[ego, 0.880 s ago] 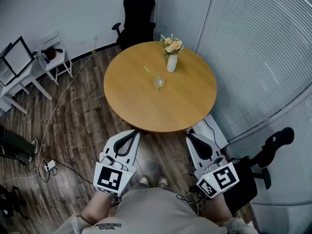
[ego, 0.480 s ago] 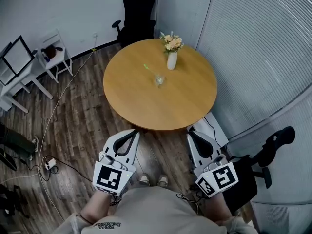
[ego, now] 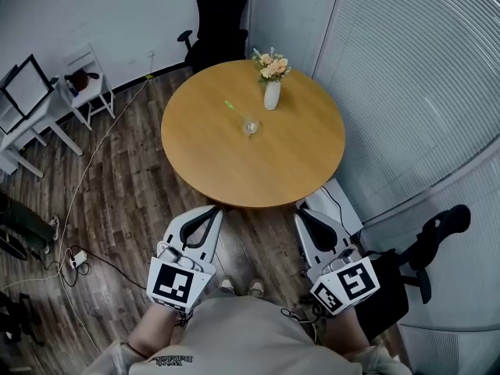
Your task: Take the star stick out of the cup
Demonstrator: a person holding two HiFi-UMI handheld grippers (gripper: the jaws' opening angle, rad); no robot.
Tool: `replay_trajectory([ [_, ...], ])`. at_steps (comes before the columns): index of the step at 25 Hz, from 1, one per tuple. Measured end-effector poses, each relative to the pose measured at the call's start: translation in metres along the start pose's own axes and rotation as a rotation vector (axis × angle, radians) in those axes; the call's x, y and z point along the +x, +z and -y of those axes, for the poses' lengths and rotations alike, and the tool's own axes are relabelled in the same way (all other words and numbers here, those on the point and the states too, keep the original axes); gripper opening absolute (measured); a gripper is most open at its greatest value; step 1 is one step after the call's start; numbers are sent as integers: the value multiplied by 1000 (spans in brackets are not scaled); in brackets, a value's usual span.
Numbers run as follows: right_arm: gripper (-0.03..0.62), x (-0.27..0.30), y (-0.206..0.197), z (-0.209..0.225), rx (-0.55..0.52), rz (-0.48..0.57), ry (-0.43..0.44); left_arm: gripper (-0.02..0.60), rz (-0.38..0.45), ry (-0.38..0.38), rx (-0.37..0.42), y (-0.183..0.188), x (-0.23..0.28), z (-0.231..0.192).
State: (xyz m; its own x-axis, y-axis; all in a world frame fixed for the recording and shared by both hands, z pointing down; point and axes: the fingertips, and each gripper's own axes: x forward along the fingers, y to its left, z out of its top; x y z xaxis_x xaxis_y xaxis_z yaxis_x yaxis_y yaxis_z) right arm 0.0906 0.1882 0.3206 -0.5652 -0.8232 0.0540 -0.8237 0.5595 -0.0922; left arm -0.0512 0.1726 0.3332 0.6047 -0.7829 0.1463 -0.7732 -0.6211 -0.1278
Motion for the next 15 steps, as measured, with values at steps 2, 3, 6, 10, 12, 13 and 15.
replay_trajectory([
  [2,37,-3,0,2,6,10,16,23,-2,5,-3,-2,3,4],
  [3,37,-4,0,3,14,20,29,23,-1,8,-6,-2,5,6],
  [6,37,-8,0,7,25,35,54,23,-2,18,-11,-2,7,12],
  [10,37,-10,-8,15,-2,3,67,23,-22,37,-5,-5,12,20],
  [12,37,-11,-8,15,13,-1,96,23,-31,47,-4,-7,15,23],
  [13,37,-12,-8,16,20,1,109,23,-35,53,-4,-8,16,23],
  [15,37,-14,-8,18,19,6,120,23,-39,66,-2,-10,18,25],
])
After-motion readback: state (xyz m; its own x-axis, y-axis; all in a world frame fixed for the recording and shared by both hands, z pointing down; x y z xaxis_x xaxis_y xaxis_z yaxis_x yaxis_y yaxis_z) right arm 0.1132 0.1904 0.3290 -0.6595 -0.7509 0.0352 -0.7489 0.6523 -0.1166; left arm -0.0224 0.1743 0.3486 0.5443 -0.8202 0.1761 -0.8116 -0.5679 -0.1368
